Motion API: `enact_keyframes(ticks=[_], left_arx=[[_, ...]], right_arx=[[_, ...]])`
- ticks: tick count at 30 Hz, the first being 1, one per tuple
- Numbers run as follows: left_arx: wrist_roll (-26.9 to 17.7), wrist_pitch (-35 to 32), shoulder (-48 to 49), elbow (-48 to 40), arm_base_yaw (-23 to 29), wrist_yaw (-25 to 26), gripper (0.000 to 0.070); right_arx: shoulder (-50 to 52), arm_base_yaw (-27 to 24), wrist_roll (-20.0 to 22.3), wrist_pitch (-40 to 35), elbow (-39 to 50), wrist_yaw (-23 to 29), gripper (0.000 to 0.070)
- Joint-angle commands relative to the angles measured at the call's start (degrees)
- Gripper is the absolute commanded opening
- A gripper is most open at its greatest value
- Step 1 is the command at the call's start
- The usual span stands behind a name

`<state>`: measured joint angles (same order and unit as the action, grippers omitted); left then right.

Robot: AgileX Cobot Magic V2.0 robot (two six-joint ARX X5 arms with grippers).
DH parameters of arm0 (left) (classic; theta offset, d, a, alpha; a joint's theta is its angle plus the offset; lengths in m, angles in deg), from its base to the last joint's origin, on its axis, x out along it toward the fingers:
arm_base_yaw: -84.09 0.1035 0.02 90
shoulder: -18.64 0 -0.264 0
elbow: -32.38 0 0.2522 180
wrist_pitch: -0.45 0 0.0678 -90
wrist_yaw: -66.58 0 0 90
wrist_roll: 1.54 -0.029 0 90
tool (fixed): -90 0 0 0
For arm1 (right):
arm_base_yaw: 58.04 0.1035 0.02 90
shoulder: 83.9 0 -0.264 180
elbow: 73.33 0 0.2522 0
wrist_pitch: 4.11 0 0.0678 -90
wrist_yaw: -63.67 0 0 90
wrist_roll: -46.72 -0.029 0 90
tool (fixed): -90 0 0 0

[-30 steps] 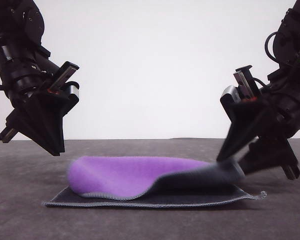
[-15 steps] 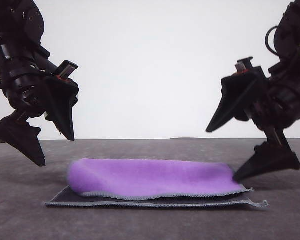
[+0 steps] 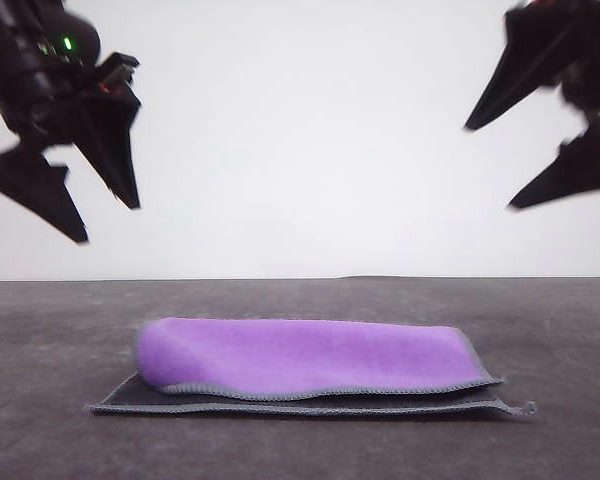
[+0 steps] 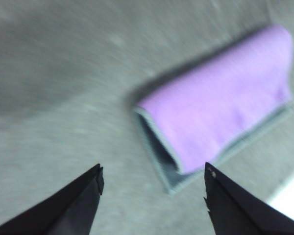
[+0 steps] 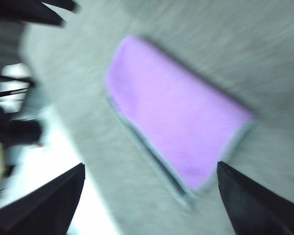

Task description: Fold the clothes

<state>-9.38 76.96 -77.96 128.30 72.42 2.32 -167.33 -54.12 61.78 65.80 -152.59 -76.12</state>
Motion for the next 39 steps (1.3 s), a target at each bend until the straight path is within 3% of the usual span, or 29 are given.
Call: enact_keyframes(ticks=[1, 6, 9, 13, 21, 26, 39], left_arx=[[2.49, -0.44, 1.04, 1.34, 0.26, -1.59, 0.0400], [4.17, -1.56, 5.86, -1.43, 1.10, -3.21, 0.0400], [5.16, -3.22, 9.18, -5.93, 1.12, -6.36, 0.0400], [6.78, -6.58, 13.61, -13.94, 1.44, -6.88, 0.0400], [9.04, -9.49, 20.83, -26.65, 1.91, -6.81, 0.0399], [10.33, -11.68, 23.08, -28.26, 1.91, -6.81, 0.0399], [10.87, -14.89, 23.46, -28.26, 1.91, -6.67, 0.0396]], right_arx=[[1.93, -0.34, -1.56, 0.08, -0.94, 2.87, 0.0545], [8.86, -1.07, -3.12, 2.25, -0.75, 10.58, 0.0545], [12.37, -1.12, -4.05, 2.42, 0.28, 12.48, 0.0545], [14.98, -1.12, -5.96, -0.15, 3.13, 13.86, 0.0545], [13.16, -0.79, -16.13, -15.96, 18.45, 13.13, 0.0544], [9.25, -0.56, -22.17, -26.15, 26.32, 5.05, 0.0544], [-3.19, 5.88, -28.03, -37.60, 27.58, 3.25, 0.0519]])
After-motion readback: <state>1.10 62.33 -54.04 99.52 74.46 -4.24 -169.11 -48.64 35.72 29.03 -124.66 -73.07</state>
